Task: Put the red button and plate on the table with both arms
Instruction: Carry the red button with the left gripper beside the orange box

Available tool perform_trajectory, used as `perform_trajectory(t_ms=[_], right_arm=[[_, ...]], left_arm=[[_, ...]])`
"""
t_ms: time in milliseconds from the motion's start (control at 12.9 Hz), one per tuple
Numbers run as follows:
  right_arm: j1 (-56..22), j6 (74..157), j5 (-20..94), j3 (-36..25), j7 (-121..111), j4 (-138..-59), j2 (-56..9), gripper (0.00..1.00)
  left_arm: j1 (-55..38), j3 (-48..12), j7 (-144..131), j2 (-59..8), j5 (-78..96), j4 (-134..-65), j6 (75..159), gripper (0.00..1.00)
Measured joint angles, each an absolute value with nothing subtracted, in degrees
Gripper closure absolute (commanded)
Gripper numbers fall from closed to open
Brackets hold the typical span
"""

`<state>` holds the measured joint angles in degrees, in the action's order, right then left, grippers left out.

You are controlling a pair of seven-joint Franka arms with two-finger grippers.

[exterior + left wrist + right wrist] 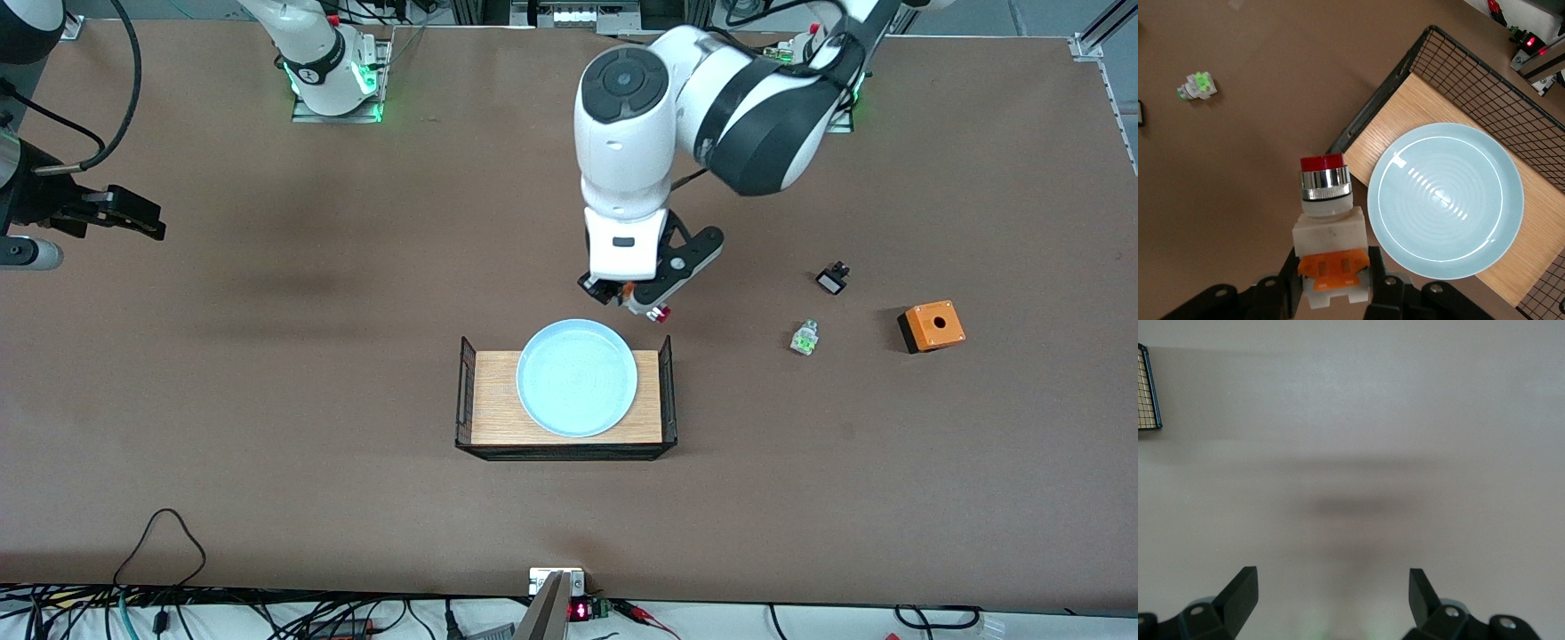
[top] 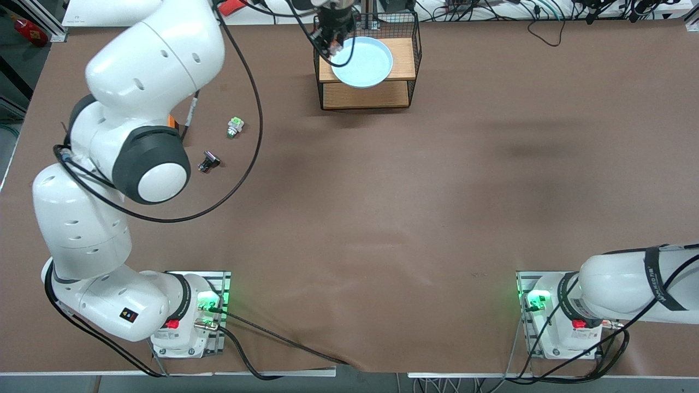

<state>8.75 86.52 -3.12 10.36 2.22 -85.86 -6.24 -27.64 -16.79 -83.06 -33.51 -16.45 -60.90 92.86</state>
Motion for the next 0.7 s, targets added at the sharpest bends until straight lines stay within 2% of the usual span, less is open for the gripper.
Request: perform_trajectory(t_ms=[233, 699], right_arm=[[8.76, 86.52, -3.13, 10.34, 2.22, -85.86, -6.24, 0.0], [8.74, 86.52, -3.13, 10.36, 2.22, -85.86, -6.25, 0.0]], left_arm=[[-22.65, -16.15, -72.06, -31.66, -16.74, -60.9, 86.7, 1.0], [-8.58, -16.05, -51.08, -31.31, -16.74, -61.48, 85.92, 1.0]])
